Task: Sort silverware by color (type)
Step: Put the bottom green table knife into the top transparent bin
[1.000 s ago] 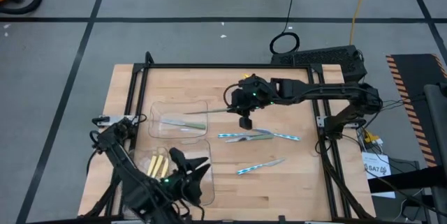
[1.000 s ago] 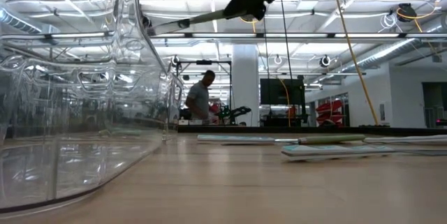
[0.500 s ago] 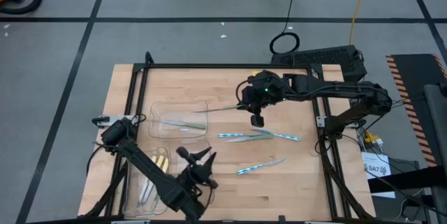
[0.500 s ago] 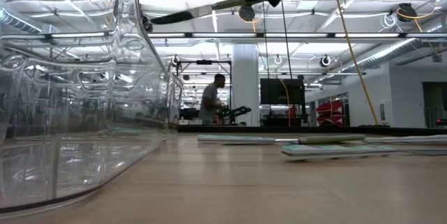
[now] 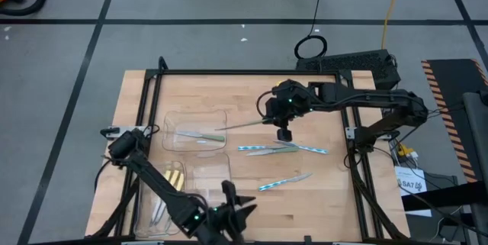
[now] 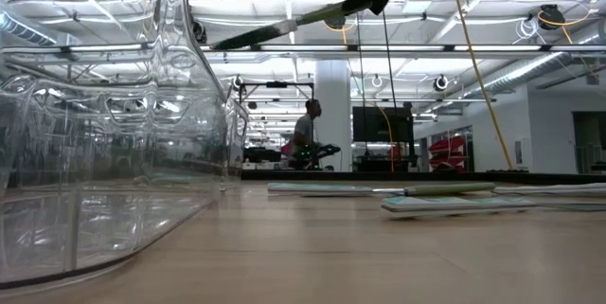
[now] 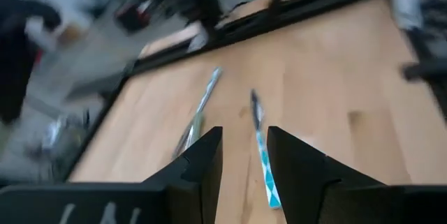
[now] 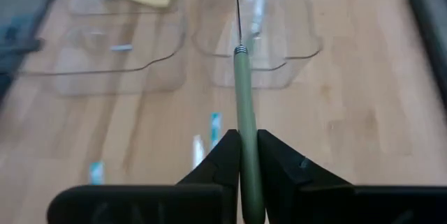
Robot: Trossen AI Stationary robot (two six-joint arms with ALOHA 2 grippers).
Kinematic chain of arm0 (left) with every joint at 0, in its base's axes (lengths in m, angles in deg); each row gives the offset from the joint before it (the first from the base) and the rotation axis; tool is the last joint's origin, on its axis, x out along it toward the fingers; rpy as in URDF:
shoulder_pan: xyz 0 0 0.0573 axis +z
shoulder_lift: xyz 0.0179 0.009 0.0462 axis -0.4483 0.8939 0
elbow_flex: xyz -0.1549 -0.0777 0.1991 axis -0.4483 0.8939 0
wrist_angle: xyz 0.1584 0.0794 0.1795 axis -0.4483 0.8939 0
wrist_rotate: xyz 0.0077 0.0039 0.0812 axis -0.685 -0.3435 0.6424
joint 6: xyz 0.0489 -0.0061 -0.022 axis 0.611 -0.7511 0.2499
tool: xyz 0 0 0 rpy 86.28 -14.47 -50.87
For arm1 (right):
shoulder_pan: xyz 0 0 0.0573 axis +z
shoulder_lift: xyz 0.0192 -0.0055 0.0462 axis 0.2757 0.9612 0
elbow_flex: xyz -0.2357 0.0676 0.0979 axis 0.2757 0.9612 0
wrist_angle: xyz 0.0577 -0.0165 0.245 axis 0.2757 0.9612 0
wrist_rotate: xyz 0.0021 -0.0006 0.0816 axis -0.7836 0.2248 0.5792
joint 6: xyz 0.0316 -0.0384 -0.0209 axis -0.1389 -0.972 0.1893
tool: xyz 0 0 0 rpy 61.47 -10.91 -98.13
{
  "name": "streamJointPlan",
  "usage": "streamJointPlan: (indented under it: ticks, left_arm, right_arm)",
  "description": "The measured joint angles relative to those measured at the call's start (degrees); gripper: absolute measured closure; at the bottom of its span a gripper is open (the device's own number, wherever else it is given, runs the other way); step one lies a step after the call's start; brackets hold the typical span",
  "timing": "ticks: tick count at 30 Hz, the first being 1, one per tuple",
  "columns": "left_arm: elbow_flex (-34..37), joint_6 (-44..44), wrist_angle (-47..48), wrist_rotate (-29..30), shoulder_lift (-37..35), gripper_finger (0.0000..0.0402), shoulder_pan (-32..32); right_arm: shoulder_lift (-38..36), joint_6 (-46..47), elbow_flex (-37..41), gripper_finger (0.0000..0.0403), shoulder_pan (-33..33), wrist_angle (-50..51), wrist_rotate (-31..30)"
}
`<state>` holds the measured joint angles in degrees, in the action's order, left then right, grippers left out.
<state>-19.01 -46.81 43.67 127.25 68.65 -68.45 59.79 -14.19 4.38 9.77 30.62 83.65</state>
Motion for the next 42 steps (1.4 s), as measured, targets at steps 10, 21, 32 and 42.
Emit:
streamJointPlan:
  ticks: [10,21,32,42]
  left_arm:
    - [0.84,4.33,11.9,-0.92,-0.04,0.028,2.53]
    - [19.27,15.96,-21.48,-22.11,-6.64,0.028,9.77]
    - [38.39,13.81,-21.99,0.4,-36.82,0.028,-2.93]
    - [50.64,12.17,-17.6,14.34,-52.0,0.028,-6.92]
  right_arm:
    - [-2.48,1.09,0.02,0.0376,2.37,2.39,0.7]
    - [-2.54,1.12,0.09,0.0376,3.73,3.14,0.52]
    - [-2.49,3.28,5.45,0.0376,3.74,-9.68,0.54]
    - [5.85,9.03,7.19,0.0376,2.46,-30.6,0.62]
